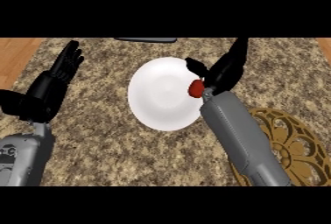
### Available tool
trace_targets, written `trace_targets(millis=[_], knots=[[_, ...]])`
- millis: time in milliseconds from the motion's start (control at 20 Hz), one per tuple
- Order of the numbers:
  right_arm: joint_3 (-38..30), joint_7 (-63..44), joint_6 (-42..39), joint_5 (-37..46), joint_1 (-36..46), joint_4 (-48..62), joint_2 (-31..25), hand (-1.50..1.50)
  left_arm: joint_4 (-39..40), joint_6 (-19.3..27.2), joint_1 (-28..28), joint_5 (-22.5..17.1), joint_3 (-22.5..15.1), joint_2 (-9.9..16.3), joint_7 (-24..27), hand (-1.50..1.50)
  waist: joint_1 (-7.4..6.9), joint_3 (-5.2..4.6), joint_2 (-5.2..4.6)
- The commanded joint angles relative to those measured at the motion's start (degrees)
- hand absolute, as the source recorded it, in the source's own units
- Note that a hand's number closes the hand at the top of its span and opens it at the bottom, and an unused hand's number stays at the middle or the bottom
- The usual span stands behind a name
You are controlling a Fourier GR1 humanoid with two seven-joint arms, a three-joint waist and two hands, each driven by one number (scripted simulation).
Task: Pick the bell pepper from the placemat and place it in the plate
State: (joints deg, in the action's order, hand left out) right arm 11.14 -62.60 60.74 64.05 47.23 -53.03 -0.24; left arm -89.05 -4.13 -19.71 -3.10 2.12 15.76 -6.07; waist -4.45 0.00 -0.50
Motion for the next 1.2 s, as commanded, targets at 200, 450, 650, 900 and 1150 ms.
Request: trace_targets(millis=[200, 450, 650, 900, 1150], knots=[[7.1, -12.7, 12.9, 4.4, -8.5, -8.9, 0.2, -1.50, -0.2, 0.8, 1.5, -0.2, 2.2, 1.2, -1.9, 0.00, 3.95, -0.06, 1.40], [12.6, -13.6, 12.3, 10.4, -21.4, -20.3, 0.2, -1.50, -2.0, 1.0, 5.4, 0.2, 2.1, 0.4, 0.2, 0.00, 5.09, -0.08, 1.47], [15.8, -13.0, 9.8, 15.5, -33.8, -31.2, 0.2, -1.50, -2.1, 1.0, 4.9, 0.2, 3.2, 1.0, 0.1, 0.00, 5.78, -0.05, 1.15], [22.4, -12.8, 6.3, 23.8, -49.1, -46.0, 0.2, -1.50, -0.6, -0.4, 6.5, -0.9, 4.5, 1.1, 2.7, 0.00, 5.94, -0.07, 0.94], [28.0, -15.8, 7.0, 32.1, -60.2, -51.2, 0.2, -1.50, -2.9, -2.1, 5.5, -2.1, 4.7, 1.9, 0.7, 0.00, 5.28, -0.03, 0.76]])
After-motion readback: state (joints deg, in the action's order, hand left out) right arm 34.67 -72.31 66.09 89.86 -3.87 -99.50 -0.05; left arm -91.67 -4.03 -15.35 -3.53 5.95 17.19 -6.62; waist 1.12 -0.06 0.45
